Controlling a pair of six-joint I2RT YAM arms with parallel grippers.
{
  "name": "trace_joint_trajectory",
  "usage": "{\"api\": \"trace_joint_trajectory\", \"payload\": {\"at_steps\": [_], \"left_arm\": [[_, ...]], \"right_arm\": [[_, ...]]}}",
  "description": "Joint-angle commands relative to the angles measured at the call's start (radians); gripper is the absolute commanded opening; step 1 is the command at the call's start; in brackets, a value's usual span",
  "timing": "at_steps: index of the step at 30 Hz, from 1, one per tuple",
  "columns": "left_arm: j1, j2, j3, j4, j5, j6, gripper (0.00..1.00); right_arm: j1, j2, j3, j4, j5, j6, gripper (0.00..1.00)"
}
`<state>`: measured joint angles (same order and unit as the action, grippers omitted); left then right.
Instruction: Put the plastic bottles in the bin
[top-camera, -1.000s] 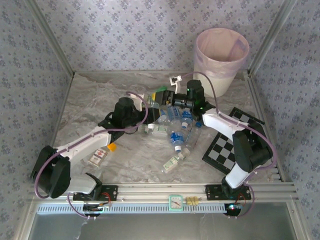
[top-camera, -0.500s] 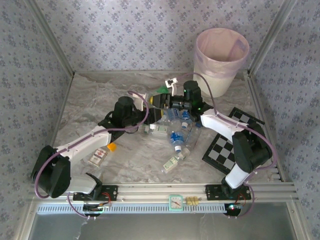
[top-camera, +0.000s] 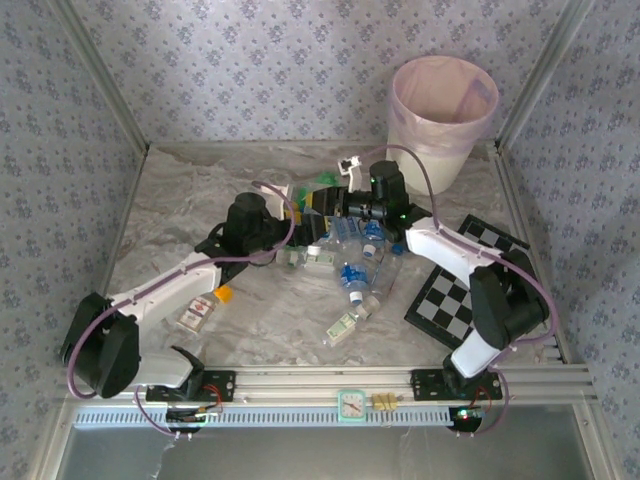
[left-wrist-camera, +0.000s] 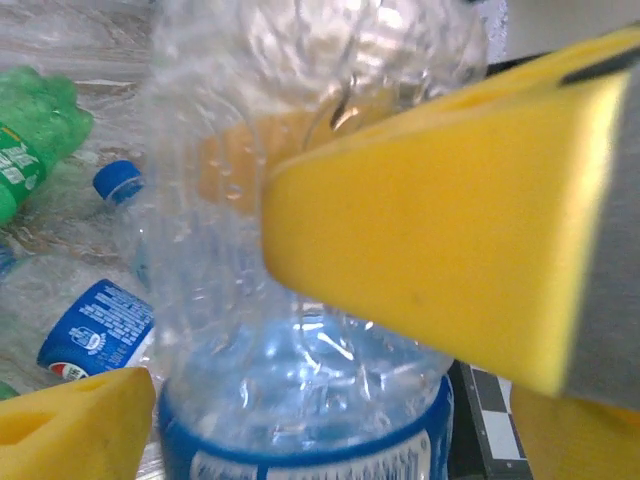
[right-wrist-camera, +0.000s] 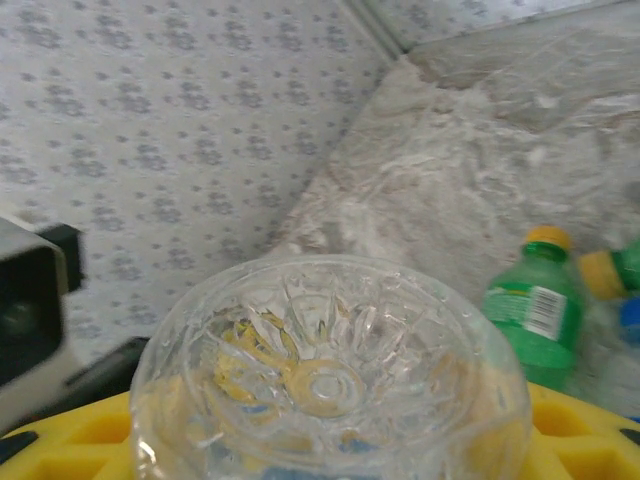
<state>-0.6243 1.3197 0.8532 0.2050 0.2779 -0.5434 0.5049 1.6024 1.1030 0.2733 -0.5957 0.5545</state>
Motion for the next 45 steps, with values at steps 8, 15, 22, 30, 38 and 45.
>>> {"api": "trace_joint_trajectory", "payload": {"at_steps": [8,15,22,30,38,45], "left_arm": [[0.036,-0.047,-0.046,-0.181,-0.371,-0.095,1.00],[0.049,0.016,-0.047,-0.242,-0.404,-0.155,1.00],[0.049,0.052,-0.037,-0.238,-0.395,-0.186,1.00],[0.050,0.054,-0.048,-0.209,-0.386,-0.186,1.00],[0.049,0.049,-0.045,-0.210,-0.325,-0.135,1.00],[0.049,0.027,-0.055,-0.213,-0.331,-0.122,1.00]], "right_arm": [[-0.028,-0.152,0.181,-0.400,0.415,-0.318,0.52],[-0.108,-0.132,0.389,-0.474,0.559,-0.441,0.52],[-0.262,-0.036,0.590,-0.390,0.627,-0.456,0.51],[-0.424,0.142,0.809,-0.328,0.596,-0.329,0.50],[-0.471,0.325,0.972,-0.334,0.615,-0.263,0.49],[-0.457,0.499,1.154,-0.509,0.651,-0.286,0.51]]}}
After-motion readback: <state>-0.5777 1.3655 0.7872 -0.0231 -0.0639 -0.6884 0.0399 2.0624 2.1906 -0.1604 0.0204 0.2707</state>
